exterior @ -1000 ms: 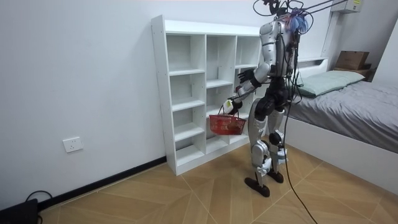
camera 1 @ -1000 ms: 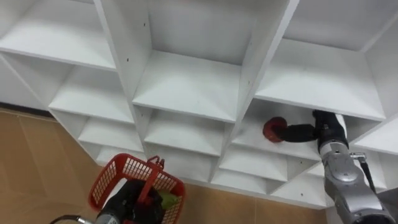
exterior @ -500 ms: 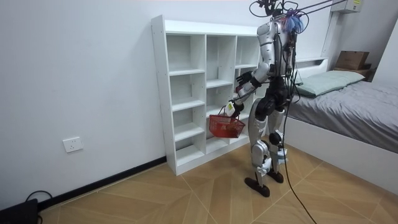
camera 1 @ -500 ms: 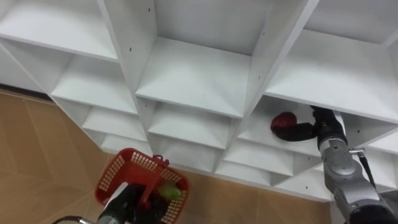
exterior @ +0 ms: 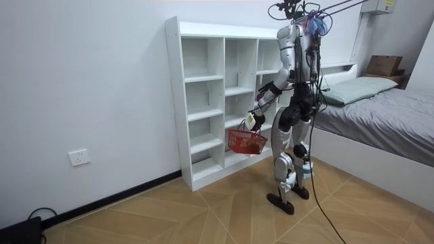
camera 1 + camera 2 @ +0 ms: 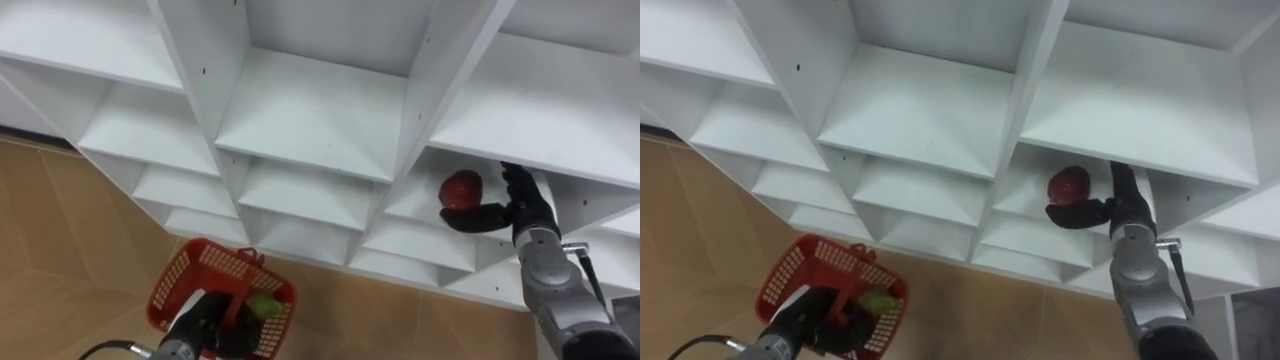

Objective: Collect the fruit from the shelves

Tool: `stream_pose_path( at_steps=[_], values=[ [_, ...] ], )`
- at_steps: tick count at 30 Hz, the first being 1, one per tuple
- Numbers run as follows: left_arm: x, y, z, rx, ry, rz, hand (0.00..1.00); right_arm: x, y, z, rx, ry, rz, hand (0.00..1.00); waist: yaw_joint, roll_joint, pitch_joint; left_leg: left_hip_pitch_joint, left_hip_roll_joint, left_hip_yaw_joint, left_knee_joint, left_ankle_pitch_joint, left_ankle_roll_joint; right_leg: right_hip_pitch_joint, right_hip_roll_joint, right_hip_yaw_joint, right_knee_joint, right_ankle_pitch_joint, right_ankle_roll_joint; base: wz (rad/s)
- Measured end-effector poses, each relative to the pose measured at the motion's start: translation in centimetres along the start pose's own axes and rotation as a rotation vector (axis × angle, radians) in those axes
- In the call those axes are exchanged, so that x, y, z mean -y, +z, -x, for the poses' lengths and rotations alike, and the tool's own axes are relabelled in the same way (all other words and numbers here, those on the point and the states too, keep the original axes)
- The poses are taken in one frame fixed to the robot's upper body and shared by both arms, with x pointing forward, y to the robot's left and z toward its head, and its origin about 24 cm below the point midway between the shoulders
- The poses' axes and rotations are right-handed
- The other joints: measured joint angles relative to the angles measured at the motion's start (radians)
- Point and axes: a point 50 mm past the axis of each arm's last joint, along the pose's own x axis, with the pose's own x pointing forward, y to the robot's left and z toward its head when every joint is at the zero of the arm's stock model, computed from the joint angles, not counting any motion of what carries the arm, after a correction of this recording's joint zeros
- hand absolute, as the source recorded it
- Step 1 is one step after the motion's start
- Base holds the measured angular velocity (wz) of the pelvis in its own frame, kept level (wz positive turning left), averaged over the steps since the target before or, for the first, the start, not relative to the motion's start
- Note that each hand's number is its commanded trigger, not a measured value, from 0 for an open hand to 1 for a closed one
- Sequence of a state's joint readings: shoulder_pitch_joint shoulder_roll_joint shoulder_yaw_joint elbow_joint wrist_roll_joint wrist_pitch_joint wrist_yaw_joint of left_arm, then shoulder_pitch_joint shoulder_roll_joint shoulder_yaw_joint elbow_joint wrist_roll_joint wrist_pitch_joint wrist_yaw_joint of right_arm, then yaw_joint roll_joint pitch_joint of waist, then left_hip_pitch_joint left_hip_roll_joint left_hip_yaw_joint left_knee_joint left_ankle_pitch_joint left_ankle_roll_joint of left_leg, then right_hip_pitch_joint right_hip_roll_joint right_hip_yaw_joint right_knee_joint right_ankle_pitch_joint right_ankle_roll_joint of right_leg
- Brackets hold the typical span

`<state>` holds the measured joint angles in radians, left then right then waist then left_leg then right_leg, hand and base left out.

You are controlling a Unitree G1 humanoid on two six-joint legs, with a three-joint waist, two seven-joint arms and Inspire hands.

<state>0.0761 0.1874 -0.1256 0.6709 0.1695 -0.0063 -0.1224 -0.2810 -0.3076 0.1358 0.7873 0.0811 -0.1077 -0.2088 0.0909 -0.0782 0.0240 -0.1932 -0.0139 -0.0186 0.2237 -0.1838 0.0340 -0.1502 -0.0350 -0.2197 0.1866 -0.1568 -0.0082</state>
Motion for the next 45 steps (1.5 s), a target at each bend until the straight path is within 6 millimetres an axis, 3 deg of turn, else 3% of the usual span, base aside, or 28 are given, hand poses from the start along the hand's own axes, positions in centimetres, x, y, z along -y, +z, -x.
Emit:
stream_pose_path(
  at_steps=[21,32,45],
  values=[
    [0.9,0.7,-0.6,0.023,-0.044,-0.014,1.00,0.2,0.2,-0.8,-0.012,-0.020,0.016,0.00,0.004,0.012,0.0036,-0.025,0.001,0.007,-0.001,0.001,-0.001,-0.028,-0.001,0.003,0.001,0.000,0.000,0.00],
    [1.0,0.9,-1.1,0.013,-0.044,0.020,1.00,0.4,3.6,-2.1,0.077,-0.059,0.004,0.00,0.030,0.020,0.0061,-0.043,0.001,0.019,0.000,0.006,0.001,-0.063,-0.008,0.024,0.025,0.000,0.000,-0.04],
    [1.9,1.7,-1.5,0.029,-0.055,0.022,1.00,-0.1,3.8,-2.1,0.094,-0.035,0.057,0.00,0.046,0.021,0.0058,-0.068,0.001,0.034,0.002,0.012,0.002,-0.096,-0.011,0.028,0.038,0.000,0.000,-0.01]
  ],
)
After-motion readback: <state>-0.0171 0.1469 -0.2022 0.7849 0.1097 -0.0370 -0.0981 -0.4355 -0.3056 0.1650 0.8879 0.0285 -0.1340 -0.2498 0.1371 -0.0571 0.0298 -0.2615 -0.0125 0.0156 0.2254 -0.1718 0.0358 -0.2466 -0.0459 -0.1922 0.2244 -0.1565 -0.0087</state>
